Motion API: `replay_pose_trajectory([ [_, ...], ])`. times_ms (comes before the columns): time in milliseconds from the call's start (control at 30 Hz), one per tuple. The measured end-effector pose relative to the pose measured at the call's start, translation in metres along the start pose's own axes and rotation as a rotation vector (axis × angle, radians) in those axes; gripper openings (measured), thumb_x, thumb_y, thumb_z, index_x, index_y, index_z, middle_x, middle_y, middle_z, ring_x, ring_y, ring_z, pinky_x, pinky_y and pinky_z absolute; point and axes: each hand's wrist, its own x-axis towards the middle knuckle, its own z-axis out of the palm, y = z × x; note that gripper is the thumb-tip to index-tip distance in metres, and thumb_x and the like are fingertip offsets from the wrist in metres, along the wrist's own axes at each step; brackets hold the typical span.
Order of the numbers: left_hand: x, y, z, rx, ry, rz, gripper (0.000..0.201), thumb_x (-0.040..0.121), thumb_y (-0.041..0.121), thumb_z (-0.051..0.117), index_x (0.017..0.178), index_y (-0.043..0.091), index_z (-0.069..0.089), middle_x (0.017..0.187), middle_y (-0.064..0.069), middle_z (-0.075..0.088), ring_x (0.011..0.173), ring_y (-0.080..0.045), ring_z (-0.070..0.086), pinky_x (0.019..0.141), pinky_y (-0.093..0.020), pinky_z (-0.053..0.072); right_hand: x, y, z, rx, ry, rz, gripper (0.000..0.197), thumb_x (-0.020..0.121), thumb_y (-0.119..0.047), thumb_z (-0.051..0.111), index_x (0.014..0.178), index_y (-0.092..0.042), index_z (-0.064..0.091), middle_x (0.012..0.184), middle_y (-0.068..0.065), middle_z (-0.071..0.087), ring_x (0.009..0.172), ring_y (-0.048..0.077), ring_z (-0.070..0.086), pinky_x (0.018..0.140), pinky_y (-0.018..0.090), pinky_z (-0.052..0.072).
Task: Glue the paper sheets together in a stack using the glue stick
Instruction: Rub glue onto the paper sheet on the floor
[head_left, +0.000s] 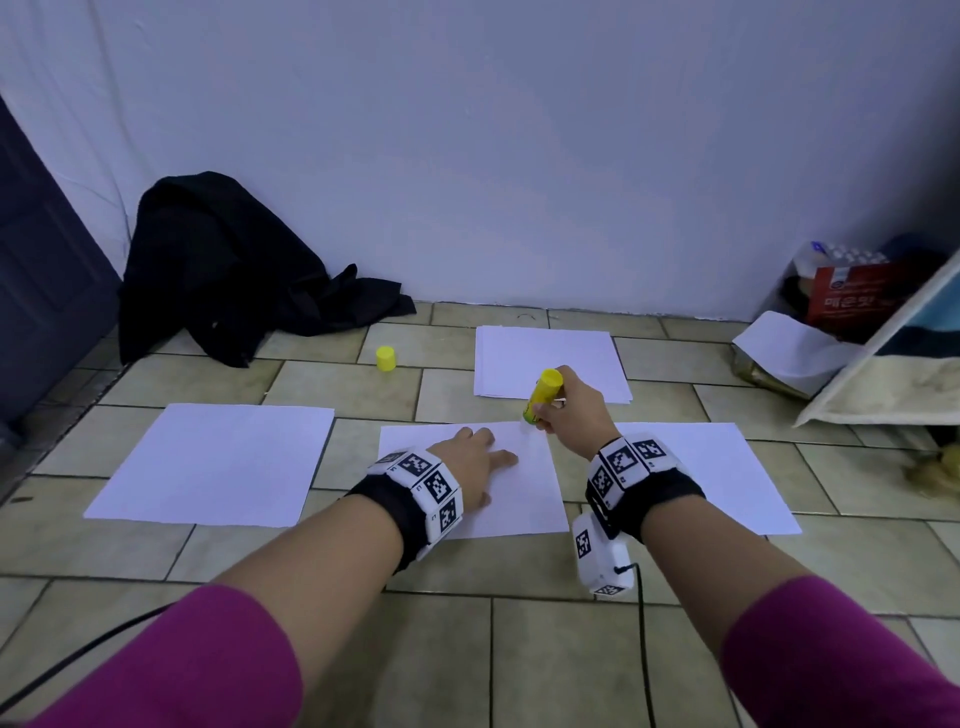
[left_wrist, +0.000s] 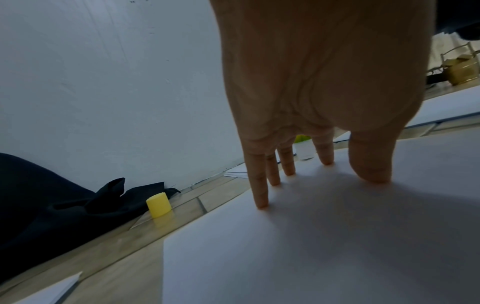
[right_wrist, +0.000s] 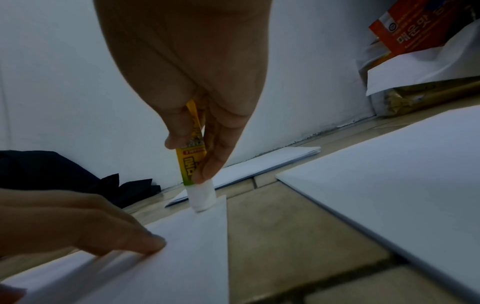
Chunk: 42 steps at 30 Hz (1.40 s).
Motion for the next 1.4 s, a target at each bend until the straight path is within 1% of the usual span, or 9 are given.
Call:
replay_pose_trajectory([
  [167,-0.001,-0.001,0.001,-0.011,0.018,0.009,0.065,0.095,0.027,0.053,0.150,0.031,0.021,0.152,-0.007,0.019,0.137,-0.026,0.022,0.100,-0.045,0.044,-0.018,0.001,-0.006,-0.192,-0.098,-0.082,0.018,0.090,-0.008,0.058,0.103,-0.013,0.046,0.096,0.017,0.065,0.087,0.033,0.062,0.073,0.035,0.049],
  [533,-0.001,-0.008,-0.008,-0.031,0.031,0.048,0.054,0.091,0.032,0.060,0.139,0.025,0.036,0.142,-0.004,0.033,0.130,-0.023,0.032,0.100,-0.045,0.042,-0.079,0.010,-0.029,-0.293,-0.330,-0.188,0.030,0.090,-0.014,0.062,0.086,-0.036,0.041,0.088,0.003,0.069,0.071,0.015,0.068,0.075,0.031,0.054],
  [600,-0.002,-0.011,-0.011,-0.010,0.001,0.074,0.053,0.094,0.025,0.056,0.143,0.026,0.034,0.146,-0.004,0.031,0.132,-0.023,0.031,0.104,-0.043,0.039,-0.078,0.011,-0.034,-0.292,-0.342,-0.162,0.025,0.091,-0.014,0.062,0.092,-0.031,0.043,0.091,0.003,0.066,0.069,0.015,0.067,0.074,0.029,0.054],
  [700,-0.004,-0.018,-0.015,0.042,-0.042,0.059,0.063,0.092,0.014,0.058,0.146,0.027,0.030,0.146,-0.006,0.030,0.131,-0.025,0.034,0.100,-0.037,0.041,-0.070,0.012,-0.043,-0.155,-0.229,-0.098,0.014,0.090,-0.010,0.063,0.094,-0.015,0.050,0.097,0.009,0.066,0.065,0.017,0.067,0.071,0.032,0.056],
  [867,-0.013,-0.022,-0.015,0.112,-0.010,-0.067,0.062,0.084,0.036,0.069,0.132,0.013,0.039,0.129,-0.009,0.042,0.109,-0.027,0.053,0.073,-0.033,0.042,-0.053,0.008,-0.046,0.122,0.045,-0.018,0.010,0.089,-0.006,0.064,0.089,-0.006,0.054,0.094,0.021,0.067,0.062,0.027,0.066,0.063,0.036,0.058],
  [1067,-0.015,-0.029,-0.010,0.147,-0.078,0.154,0.069,0.092,0.022,0.057,0.149,0.035,0.021,0.156,0.001,0.014,0.138,-0.024,0.026,0.100,-0.044,0.044,-0.035,-0.001,-0.029,0.221,0.101,0.051,0.020,0.088,-0.009,0.062,0.100,0.002,0.052,0.100,0.024,0.064,0.069,0.031,0.067,0.068,0.039,0.059],
  [1200,-0.016,-0.026,-0.012,0.109,-0.060,0.030,0.065,0.092,0.035,0.058,0.149,0.033,0.025,0.140,-0.004,0.033,0.119,-0.027,0.048,0.087,-0.036,0.049,-0.026,-0.008,-0.017,0.224,0.106,0.054,0.016,0.089,-0.011,0.061,0.097,-0.004,0.049,0.099,0.022,0.063,0.065,0.027,0.066,0.066,0.036,0.059],
  [1300,-0.015,-0.026,-0.009,0.103,-0.008,-0.004,0.066,0.090,0.040,0.061,0.146,0.023,0.031,0.137,-0.007,0.034,0.124,-0.026,0.041,0.090,-0.039,0.046,-0.020,-0.015,-0.009,0.195,0.089,0.055,0.017,0.090,-0.012,0.061,0.099,-0.004,0.049,0.096,0.017,0.062,0.065,0.026,0.066,0.066,0.034,0.058],
  [1400,-0.015,-0.022,-0.002,0.066,0.019,-0.049,0.061,0.091,0.043,0.056,0.141,0.017,0.034,0.134,-0.010,0.034,0.125,-0.027,0.035,0.088,-0.040,0.045,-0.012,-0.019,0.002,0.168,0.074,0.043,0.020,0.089,-0.016,0.061,0.101,-0.004,0.050,0.103,0.018,0.061,0.079,0.035,0.068,0.076,0.047,0.057],
])
